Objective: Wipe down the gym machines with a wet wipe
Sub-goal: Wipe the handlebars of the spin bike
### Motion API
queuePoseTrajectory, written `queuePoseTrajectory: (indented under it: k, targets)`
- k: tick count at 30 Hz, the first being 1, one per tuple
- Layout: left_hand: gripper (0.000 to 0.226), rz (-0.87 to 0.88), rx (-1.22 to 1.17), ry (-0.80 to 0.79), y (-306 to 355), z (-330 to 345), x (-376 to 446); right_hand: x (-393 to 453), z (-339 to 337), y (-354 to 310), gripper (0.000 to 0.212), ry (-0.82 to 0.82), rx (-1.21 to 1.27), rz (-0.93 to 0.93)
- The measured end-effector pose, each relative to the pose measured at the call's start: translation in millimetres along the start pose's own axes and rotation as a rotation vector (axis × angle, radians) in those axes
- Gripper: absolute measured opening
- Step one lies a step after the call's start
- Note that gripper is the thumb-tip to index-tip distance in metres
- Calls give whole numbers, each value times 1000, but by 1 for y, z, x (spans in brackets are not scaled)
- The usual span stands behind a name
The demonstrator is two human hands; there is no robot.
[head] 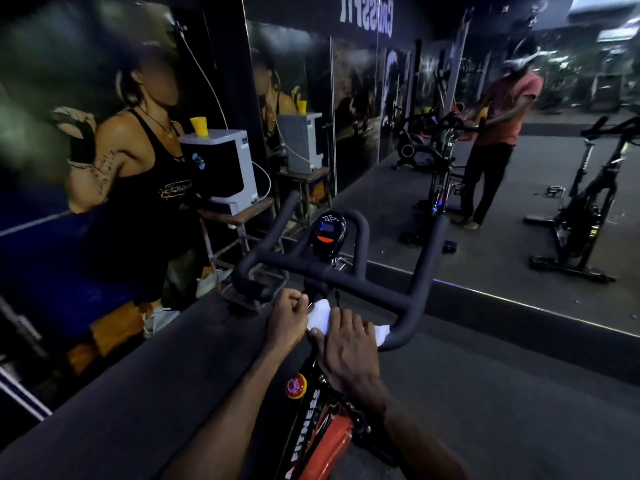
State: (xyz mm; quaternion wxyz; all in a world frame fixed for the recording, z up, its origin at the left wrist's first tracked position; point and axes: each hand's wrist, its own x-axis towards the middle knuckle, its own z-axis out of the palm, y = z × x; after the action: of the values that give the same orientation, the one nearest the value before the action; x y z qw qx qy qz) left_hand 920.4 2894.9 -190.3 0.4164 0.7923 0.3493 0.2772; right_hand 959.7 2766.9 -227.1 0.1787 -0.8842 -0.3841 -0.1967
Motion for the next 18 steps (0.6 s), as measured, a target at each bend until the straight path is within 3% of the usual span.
queuePoseTrajectory:
  k: [5,9,15,18]
  targets:
    - [13,-7,20,-29,-12,-5,16,36,5,-18,45,-140,-28,42]
    - [15,-17,-24,-64,-16,-9,24,12,4,-7,43,-23,-61,-20]
    - [22,-46,-43,-149,-20,-11,34,29,4,-13,59,-59,-77,182]
    - [19,26,-27,-206,-6,-1,34,25,4,-19,46,-43,-76,79]
